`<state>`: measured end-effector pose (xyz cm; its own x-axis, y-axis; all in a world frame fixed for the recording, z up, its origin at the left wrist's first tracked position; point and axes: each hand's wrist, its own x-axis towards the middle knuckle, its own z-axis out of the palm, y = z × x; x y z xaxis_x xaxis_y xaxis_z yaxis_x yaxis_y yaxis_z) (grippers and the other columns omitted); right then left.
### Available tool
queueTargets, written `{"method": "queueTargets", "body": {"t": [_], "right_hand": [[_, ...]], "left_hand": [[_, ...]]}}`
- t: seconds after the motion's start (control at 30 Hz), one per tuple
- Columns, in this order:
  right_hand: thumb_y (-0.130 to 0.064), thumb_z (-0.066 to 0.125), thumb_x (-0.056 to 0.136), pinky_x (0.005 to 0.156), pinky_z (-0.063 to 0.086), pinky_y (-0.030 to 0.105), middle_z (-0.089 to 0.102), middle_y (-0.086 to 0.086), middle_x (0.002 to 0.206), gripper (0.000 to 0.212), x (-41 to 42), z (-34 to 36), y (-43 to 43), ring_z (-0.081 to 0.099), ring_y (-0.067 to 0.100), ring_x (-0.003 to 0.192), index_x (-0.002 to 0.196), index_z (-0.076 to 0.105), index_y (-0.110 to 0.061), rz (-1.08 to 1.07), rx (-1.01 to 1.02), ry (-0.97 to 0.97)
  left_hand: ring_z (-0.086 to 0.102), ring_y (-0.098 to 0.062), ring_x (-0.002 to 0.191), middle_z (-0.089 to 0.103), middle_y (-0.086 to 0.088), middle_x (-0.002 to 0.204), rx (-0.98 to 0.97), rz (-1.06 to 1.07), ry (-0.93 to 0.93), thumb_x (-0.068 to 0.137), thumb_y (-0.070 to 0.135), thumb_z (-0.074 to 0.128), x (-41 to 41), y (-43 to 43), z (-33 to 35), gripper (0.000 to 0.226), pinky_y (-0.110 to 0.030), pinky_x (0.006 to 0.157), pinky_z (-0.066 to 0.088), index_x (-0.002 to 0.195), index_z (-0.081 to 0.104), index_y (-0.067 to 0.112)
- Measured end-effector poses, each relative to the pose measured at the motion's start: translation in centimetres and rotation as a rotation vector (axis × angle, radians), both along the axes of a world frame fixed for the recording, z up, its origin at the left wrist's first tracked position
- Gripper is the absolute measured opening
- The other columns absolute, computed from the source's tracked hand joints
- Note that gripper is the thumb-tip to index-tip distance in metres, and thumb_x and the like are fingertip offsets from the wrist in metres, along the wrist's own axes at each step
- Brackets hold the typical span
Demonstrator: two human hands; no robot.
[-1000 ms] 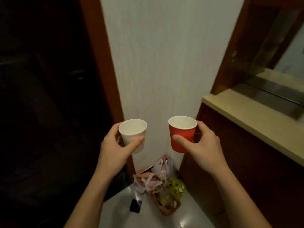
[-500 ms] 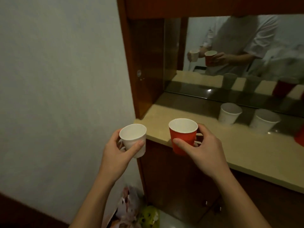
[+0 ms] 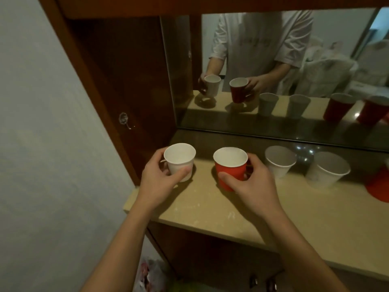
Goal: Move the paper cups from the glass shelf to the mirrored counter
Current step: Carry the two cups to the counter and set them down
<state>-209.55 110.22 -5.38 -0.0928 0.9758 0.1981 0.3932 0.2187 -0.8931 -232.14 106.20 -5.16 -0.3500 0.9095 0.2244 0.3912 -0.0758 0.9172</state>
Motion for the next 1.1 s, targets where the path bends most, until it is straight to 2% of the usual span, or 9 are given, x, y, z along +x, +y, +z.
{"method": "queueTargets", "body": {"t": [0.13,0.27,0.43,0.57,0.7,0.8,0.87,0.97,1.1], "right_hand": [[-0.055,0.079,0.058,0.075,0.046,0.021,0.059,-0.014,0.110,0.066,-0.6,-0.6,2.1,0.058,0.008,0.098,0.113,0.047,-0.038,-0.053,-0.001,-0.013],[-0.053,0.081,0.058,0.073,0.044,0.018,0.058,-0.014,0.104,0.070,-0.9,-1.1,3.7,0.058,0.006,0.093,0.118,0.051,-0.031,-0.100,0.014,-0.056],[-0.051,0.083,0.059,0.077,0.048,0.021,0.060,-0.012,0.109,0.076,-1.1,-2.0,4.5,0.058,0.005,0.095,0.124,0.053,-0.024,-0.116,0.015,-0.073],[-0.050,0.084,0.059,0.078,0.049,0.022,0.064,-0.005,0.115,0.077,-1.1,-2.3,4.8,0.060,0.007,0.096,0.124,0.054,-0.021,-0.118,0.016,-0.096],[-0.054,0.082,0.059,0.080,0.049,0.028,0.066,0.001,0.115,0.075,-0.7,-2.3,4.8,0.061,0.015,0.099,0.120,0.056,-0.018,-0.124,0.033,-0.208],[-0.055,0.078,0.065,0.087,0.051,0.039,0.063,0.003,0.118,0.073,-0.1,-2.5,3.7,0.059,0.018,0.105,0.122,0.054,-0.017,-0.113,0.038,-0.278],[-0.053,0.073,0.071,0.089,0.050,0.036,0.062,0.002,0.120,0.068,0.4,-2.6,2.5,0.057,0.016,0.107,0.126,0.054,-0.017,-0.101,0.083,-0.315],[-0.053,0.064,0.078,0.083,0.044,0.025,0.059,-0.003,0.120,0.060,1.2,-2.6,0.6,0.054,0.011,0.105,0.128,0.054,-0.021,-0.106,0.180,-0.468],[-0.057,0.052,0.081,0.078,0.045,0.027,0.056,-0.001,0.124,0.056,1.7,-2.0,-1.6,0.053,0.015,0.108,0.127,0.054,-0.025,-0.084,0.251,-0.694]], "left_hand": [[0.060,-0.006,0.109,0.061,0.011,0.122,-0.033,-0.028,0.033,0.068,0.037,0.084,-0.4,2.8,-0.5,0.066,-0.021,0.087,0.054,0.126,0.054,0.030],[0.062,-0.010,0.108,0.063,0.006,0.121,-0.070,-0.028,0.051,0.067,0.036,0.085,-0.6,4.6,-0.9,0.064,-0.028,0.088,0.055,0.122,0.054,0.026],[0.059,-0.001,0.100,0.062,0.004,0.124,-0.107,-0.030,0.131,0.067,0.037,0.085,-0.9,5.3,-1.3,0.066,-0.006,0.073,0.048,0.123,0.052,0.027],[0.057,0.005,0.096,0.062,0.005,0.122,-0.135,-0.043,0.205,0.065,0.040,0.084,-1.2,5.3,-1.6,0.065,-0.003,0.069,0.045,0.121,0.052,0.028],[0.052,-0.010,0.115,0.057,0.006,0.128,-0.180,-0.027,0.374,0.069,0.047,0.080,-1.5,5.0,-1.8,0.072,-0.024,0.087,0.043,0.130,0.050,0.025],[0.049,-0.013,0.116,0.054,0.003,0.129,-0.204,-0.024,0.522,0.074,0.053,0.073,-1.5,3.9,-1.5,0.074,-0.032,0.091,0.044,0.136,0.045,0.022],[0.048,-0.018,0.120,0.053,0.000,0.132,-0.207,-0.029,0.623,0.078,0.056,0.067,-1.3,2.7,-1.2,0.074,-0.037,0.096,0.045,0.139,0.043,0.021],[0.044,-0.021,0.127,0.050,-0.004,0.140,-0.180,-0.018,0.764,0.084,0.056,0.058,-1.0,0.5,-1.0,0.071,-0.037,0.101,0.041,0.141,0.042,0.018],[0.040,-0.023,0.132,0.047,-0.006,0.145,-0.214,0.022,0.921,0.086,0.062,0.048,-0.7,-1.6,-1.0,0.074,-0.037,0.106,0.039,0.144,0.040,0.017]]}}
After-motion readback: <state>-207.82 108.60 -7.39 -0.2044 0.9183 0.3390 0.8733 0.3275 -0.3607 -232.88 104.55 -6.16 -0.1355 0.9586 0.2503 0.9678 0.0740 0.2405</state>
